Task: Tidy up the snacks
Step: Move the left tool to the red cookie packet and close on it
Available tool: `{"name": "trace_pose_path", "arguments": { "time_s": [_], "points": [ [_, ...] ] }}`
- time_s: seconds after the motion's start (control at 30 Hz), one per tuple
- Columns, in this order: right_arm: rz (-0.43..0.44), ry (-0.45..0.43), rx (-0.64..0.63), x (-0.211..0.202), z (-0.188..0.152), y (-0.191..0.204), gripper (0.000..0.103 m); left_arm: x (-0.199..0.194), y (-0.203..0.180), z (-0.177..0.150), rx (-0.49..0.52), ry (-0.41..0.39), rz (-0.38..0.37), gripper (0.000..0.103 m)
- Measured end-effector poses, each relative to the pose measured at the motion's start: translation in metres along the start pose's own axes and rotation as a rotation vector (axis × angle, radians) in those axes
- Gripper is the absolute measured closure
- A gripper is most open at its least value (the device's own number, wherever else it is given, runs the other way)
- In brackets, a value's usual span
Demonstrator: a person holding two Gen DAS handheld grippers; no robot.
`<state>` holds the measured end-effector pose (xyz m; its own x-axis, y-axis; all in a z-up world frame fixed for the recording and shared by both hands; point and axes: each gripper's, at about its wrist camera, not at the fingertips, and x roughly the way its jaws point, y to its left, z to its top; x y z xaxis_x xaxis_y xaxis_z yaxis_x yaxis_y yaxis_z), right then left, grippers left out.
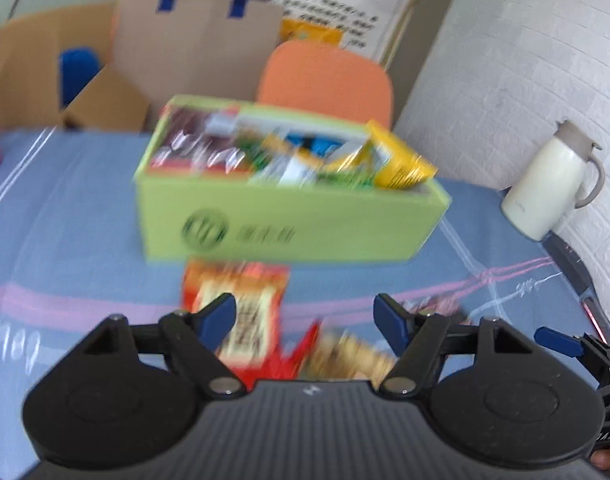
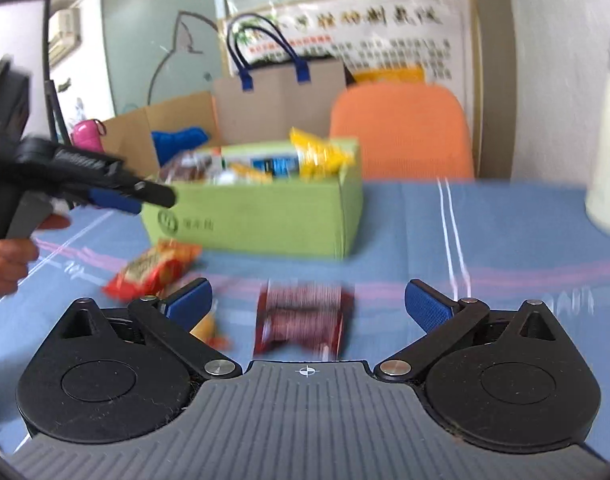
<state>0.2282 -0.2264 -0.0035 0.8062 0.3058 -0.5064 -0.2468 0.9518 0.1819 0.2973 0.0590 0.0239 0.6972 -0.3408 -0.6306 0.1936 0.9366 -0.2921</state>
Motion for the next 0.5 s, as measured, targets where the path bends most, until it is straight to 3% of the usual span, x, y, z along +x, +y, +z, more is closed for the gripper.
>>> {"name": "trace_pose_path", "arguments": {
  "time_s": [0.13, 0.27, 0.37, 0.5],
  "points": [
    [0.025, 0.03, -0.006, -0.008, -0.019, 0.011, 0.01, -0.013, 0.011, -0.023, -0.004, 0.0, 0.083, 0.032],
    [0.108, 0.02, -0.051, 0.0, -0.008, 0.035, 0.01, -0.014, 0.023, -0.011, -0.001, -0.017, 0.139, 0.031],
    [0.174, 0.017, -0.084, 0.017, 0.005, 0.062, 0.01, -0.004, 0.035, 0.003, -0.02, 0.002, 0.116, 0.022],
    [0.285, 0.041, -0.076, 0.051, 0.016, 0.103, 0.01, 0.016, 0.055, 0.027, -0.048, 0.077, 0.042, 0.022]
  ]
}}
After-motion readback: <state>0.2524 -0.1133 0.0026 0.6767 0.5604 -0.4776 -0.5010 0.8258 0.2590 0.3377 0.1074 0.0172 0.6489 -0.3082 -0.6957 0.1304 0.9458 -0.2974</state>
